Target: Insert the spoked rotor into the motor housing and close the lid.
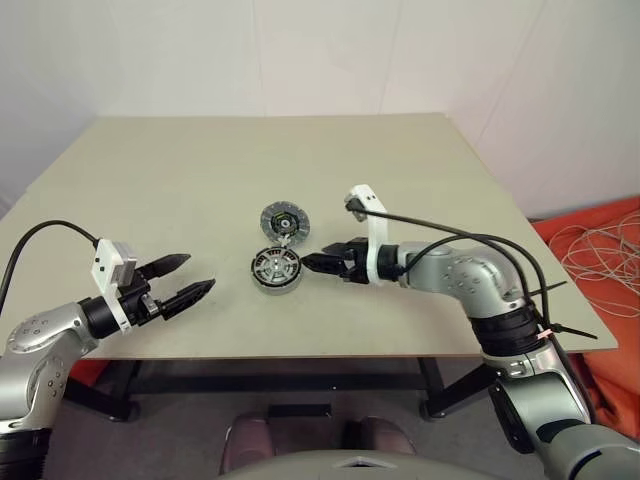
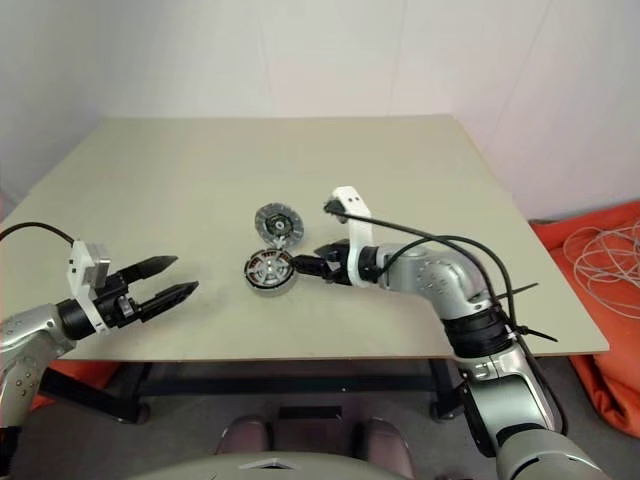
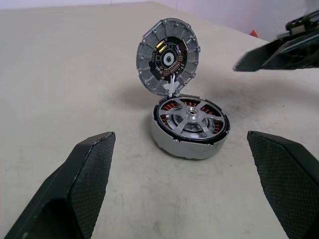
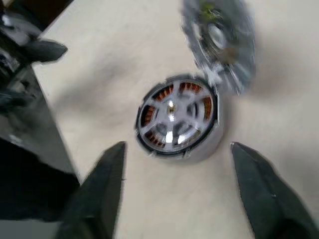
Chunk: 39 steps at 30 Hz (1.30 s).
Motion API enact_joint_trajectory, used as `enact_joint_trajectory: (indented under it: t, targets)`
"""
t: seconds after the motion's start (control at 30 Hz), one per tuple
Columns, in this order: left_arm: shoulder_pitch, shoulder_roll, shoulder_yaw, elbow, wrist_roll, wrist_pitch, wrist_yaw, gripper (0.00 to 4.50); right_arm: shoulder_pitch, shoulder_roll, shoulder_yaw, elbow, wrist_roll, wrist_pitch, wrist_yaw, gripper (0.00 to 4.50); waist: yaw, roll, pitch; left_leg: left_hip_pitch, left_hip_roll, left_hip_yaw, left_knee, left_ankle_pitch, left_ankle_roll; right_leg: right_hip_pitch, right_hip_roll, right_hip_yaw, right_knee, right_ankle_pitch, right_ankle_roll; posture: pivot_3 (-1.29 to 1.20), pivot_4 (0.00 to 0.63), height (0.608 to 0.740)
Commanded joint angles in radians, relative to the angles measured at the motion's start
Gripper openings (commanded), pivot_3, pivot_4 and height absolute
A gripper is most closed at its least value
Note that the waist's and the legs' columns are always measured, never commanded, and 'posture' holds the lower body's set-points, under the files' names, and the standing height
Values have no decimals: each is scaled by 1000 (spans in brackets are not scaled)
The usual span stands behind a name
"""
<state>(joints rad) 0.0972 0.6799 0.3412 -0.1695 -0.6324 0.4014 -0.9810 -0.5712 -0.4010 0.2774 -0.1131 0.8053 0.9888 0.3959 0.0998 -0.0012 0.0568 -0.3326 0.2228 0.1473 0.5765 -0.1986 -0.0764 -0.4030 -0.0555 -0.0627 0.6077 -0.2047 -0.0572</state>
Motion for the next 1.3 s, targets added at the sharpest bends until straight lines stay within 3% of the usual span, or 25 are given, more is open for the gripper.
enact_joint_trajectory:
  t: [0.03, 0.1, 0.27, 0.63, 1.0, 1.2, 1.3]
  targets:
    - [3, -4, 19, -17, -3, -17, 8, 4500, -43, 14, 103, 5, -181, -240, 168, 2401, -1, 0, 0, 0, 0, 0, 0, 0, 0, 0, 0, 0, 0, 0, 0, 0, 0, 740]
    - [24, -12, 27, -19, 5, -30, 16, 4500, -47, 43, 173, 71, -325, -480, 267, 1804, -4, -1, 0, 0, 0, 0, 0, 0, 1, 0, 0, 0, 0, 0, 0, 0, 0, 740]
    - [78, -23, 45, -47, 2, -39, 30, 4500, -83, 139, 154, 232, -370, -541, 375, 24, -8, -2, 0, 0, 0, 0, 0, -2, 3, 0, 0, 0, 1, 0, -1, 0, 0, 740]
    - [111, -32, 55, -81, -7, -38, 51, 4500, -138, 306, 62, 503, -490, -644, 361, 24, -11, -3, -1, 2, 1, 0, 1, -3, 6, 2, 0, 0, 2, 1, -3, 0, 0, 740]
    - [126, -40, 55, -104, -16, -35, 70, 4500, -86, 341, 125, 796, -687, -790, 425, 24, -32, -3, -2, 4, 1, 0, 1, -4, 6, 3, 0, 0, 3, 4, -9, 0, 0, 740]
    - [121, -44, 47, -108, -17, -35, 78, 4500, -87, 360, 101, 799, -709, -788, 424, 24, -32, -1, -2, 20, 1, 0, 0, -4, 7, 18, 0, 0, 2, 1, -3, 0, 0, 740]
    - [117, -46, 42, -107, -15, -36, 80, 4500, -86, 380, 54, 751, -673, -794, 417, 24, -32, -3, -3, 20, 1, 0, 0, -4, 7, 18, 0, 0, 1, 1, -3, 0, 0, 740]
